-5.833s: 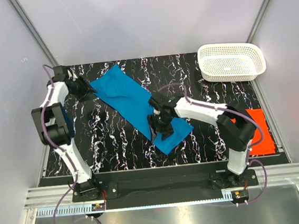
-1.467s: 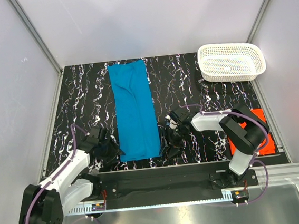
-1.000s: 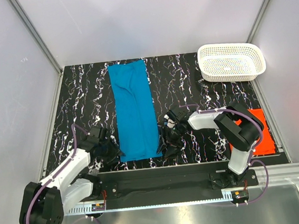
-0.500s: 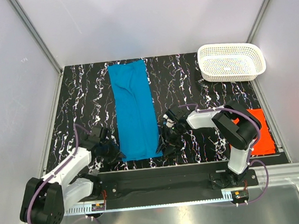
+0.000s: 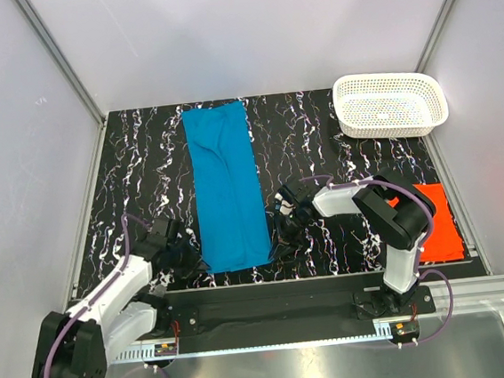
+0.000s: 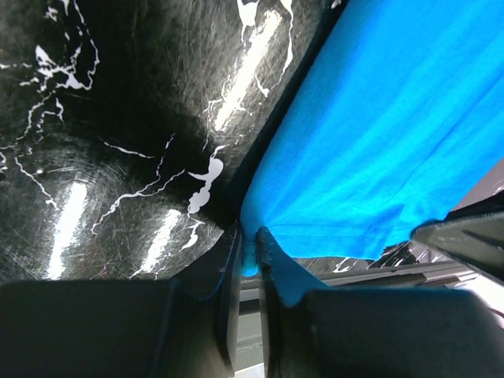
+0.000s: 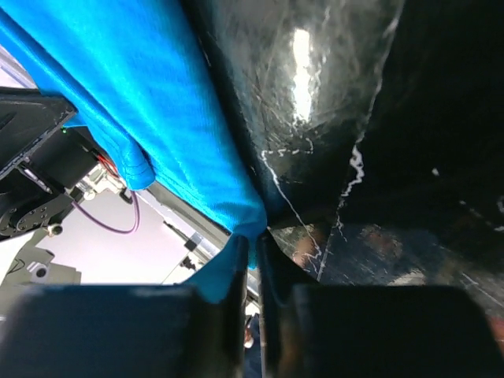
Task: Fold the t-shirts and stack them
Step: Fold the tshirt
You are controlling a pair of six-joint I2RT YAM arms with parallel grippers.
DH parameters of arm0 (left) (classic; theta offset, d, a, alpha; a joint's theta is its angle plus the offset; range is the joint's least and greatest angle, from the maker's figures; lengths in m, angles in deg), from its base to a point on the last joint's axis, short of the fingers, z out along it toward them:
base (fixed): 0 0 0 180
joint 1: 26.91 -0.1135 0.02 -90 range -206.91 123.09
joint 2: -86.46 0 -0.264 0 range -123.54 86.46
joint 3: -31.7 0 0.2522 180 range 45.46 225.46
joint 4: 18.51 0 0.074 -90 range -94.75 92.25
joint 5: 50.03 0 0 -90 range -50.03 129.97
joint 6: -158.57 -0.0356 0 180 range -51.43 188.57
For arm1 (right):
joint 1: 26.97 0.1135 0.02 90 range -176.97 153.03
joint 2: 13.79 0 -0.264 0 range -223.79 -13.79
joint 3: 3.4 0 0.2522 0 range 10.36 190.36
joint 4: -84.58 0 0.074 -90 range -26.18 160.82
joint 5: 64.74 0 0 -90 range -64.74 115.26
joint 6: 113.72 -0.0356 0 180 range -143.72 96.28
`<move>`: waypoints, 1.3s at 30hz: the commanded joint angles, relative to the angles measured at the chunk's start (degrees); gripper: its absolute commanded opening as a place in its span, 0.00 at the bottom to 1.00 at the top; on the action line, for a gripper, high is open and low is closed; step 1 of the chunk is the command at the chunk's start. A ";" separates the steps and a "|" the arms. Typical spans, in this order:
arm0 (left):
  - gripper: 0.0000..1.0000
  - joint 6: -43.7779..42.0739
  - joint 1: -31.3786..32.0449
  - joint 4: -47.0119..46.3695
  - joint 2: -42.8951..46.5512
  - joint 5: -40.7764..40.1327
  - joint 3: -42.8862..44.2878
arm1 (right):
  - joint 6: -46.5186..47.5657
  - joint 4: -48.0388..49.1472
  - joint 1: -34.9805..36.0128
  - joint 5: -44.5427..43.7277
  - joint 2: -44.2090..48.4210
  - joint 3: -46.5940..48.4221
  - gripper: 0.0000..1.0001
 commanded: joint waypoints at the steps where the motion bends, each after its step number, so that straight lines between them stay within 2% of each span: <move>1: 0.13 0.81 0.18 1.77 2.95 -0.59 -1.02 | 0.34 -0.07 -0.79 -3.32 -1.50 0.13 0.08; 2: 0.11 1.07 0.27 2.12 3.66 -0.68 -1.02 | 0.52 -0.07 -0.96 -3.32 -1.15 -0.31 0.02; 3: 0.09 1.68 0.27 2.56 4.63 -1.12 -1.19 | 0.52 -0.07 -0.97 -3.49 -0.53 -1.10 0.00; 8: 0.00 4.76 0.18 3.79 11.91 -1.56 -3.56 | 0.87 0.72 -1.05 -3.23 1.75 -3.73 0.00; 16: 0.00 8.02 0.27 4.93 19.14 -0.77 -7.52 | -0.36 2.92 -0.97 -2.18 4.74 -6.46 0.00; 28: 0.00 8.46 0.18 5.20 21.60 0.72 -4.71 | -0.89 7.66 0.96 0.81 7.91 -10.95 0.00; 33: 0.00 7.59 0.44 5.20 20.12 0.46 1.15 | -1.33 6.87 0.88 1.17 11.42 -7.27 0.00; 35: 0.00 6.01 0.44 5.20 18.18 -0.33 4.15 | 1.39 0.68 -0.43 -0.58 11.69 -1.85 0.00; 39: 0.00 1.52 0.35 5.37 6.88 -4.37 15.55 | 6.40 -8.23 -7.09 -2.70 9.76 9.15 0.00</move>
